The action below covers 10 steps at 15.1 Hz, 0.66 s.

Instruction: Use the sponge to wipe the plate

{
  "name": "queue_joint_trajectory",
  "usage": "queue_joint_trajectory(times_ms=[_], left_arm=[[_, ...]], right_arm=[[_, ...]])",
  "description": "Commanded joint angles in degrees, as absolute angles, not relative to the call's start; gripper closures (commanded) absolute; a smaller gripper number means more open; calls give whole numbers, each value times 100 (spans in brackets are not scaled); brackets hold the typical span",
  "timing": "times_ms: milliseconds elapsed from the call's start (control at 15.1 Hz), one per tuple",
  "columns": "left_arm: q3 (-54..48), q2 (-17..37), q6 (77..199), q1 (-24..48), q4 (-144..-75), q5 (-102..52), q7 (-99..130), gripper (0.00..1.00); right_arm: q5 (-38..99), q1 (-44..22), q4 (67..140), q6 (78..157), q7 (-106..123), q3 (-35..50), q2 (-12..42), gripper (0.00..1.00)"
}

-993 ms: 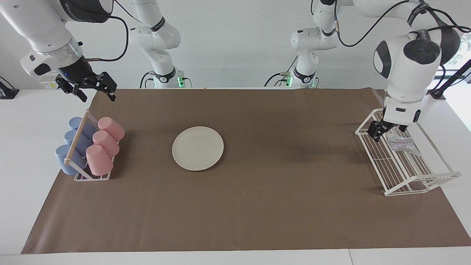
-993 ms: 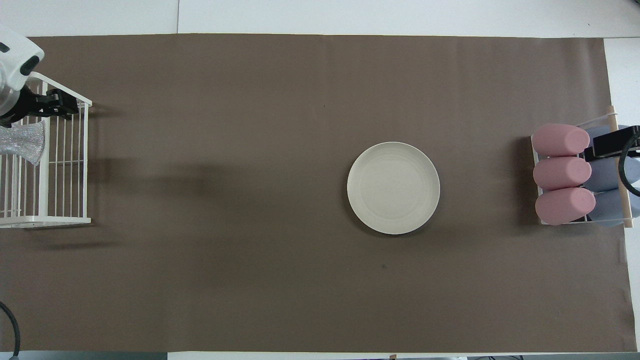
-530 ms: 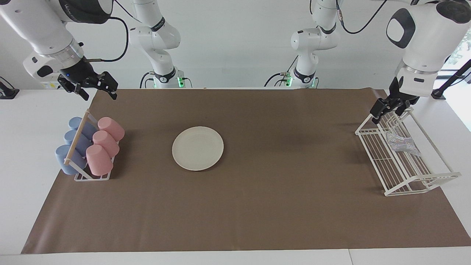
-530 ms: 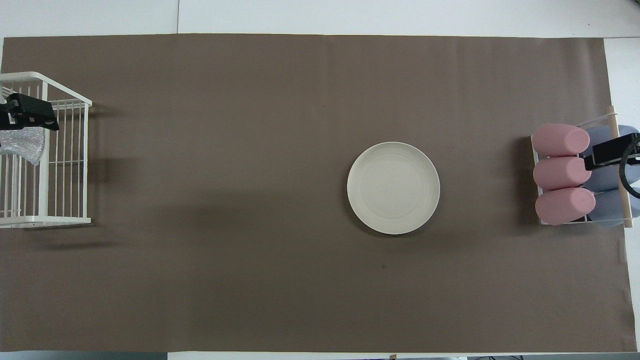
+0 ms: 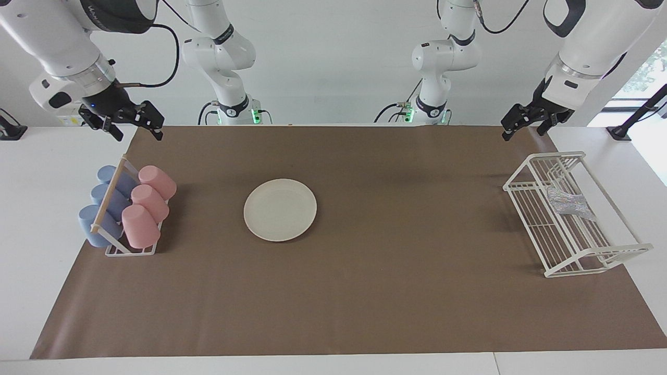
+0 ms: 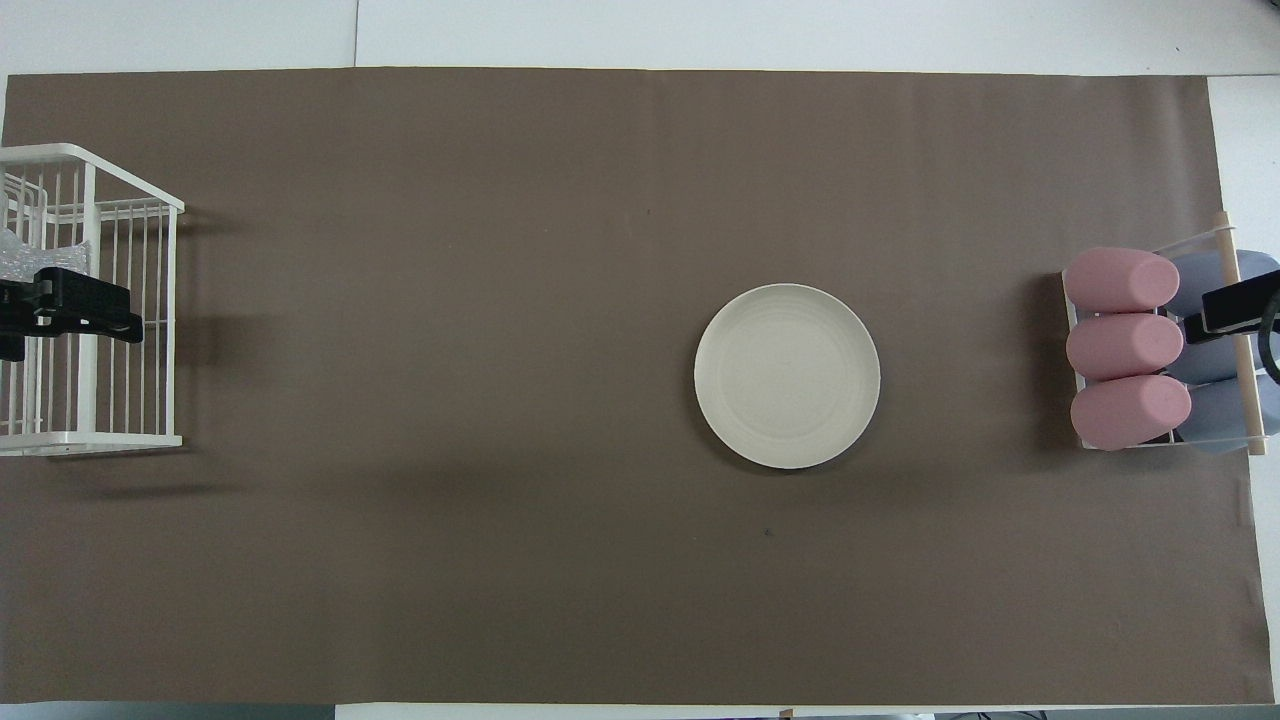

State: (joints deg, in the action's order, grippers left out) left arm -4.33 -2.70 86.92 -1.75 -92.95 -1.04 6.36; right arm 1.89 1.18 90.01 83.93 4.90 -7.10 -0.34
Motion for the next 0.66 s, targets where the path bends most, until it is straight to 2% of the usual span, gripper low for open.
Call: queue_joint_trajectory(times_ms=[0,596], left_arm=[[-299,-264,8641,86,-9186,-62,554,0],[-281,-229,8657,53,-9158,-9,580,0]], right_arm=[[79,185,9035,8306,527,-633,-105,0],[79,158,9035,8306,527,-633,-114,0]])
